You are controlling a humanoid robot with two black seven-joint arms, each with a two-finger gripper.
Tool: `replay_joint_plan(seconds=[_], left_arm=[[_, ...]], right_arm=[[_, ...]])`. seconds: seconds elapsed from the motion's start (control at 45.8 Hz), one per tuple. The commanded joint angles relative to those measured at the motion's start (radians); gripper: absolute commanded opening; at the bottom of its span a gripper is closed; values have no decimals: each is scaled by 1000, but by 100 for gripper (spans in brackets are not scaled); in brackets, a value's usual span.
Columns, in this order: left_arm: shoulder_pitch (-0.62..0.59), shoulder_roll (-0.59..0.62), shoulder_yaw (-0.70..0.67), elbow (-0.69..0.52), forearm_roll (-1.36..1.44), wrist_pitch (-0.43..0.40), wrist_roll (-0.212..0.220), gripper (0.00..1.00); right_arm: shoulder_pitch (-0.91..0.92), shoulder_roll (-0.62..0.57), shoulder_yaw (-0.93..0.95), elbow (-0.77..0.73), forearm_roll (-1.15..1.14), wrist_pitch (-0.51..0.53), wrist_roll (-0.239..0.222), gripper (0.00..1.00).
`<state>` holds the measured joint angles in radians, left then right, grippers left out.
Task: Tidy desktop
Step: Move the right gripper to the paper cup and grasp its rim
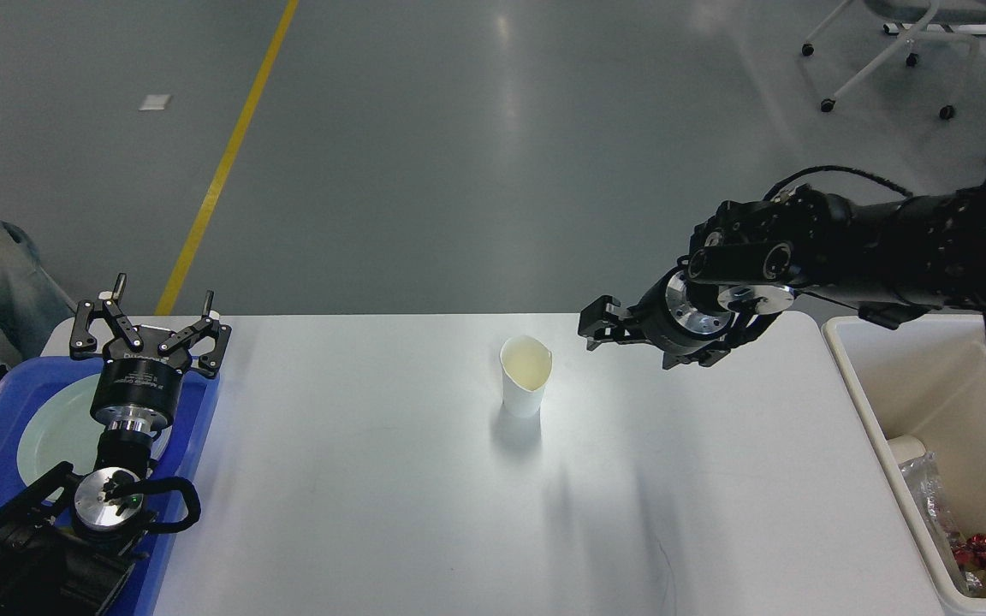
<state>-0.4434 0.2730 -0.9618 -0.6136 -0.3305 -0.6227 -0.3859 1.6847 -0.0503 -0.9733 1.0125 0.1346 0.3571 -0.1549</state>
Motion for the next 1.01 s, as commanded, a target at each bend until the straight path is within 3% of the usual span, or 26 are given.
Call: replay_joint_plan(seconds=[0.0, 0.524, 0.852, 0.983], left_arm=[[0, 0, 0, 0, -1, 0, -1, 96], [0, 0, 0, 0, 1, 0, -1, 96], [0, 0, 0, 0, -1, 0, -1, 96], [0, 0, 0, 0, -1, 0, 1, 96]], right_arm=[[-57, 33, 36, -46, 2, 0, 2, 100], [-313, 184, 96, -396, -1, -9, 0, 100], [-362, 233, 91, -474, -13, -55, -6, 100], [-373, 239, 90, -476, -21, -75, -6, 90]])
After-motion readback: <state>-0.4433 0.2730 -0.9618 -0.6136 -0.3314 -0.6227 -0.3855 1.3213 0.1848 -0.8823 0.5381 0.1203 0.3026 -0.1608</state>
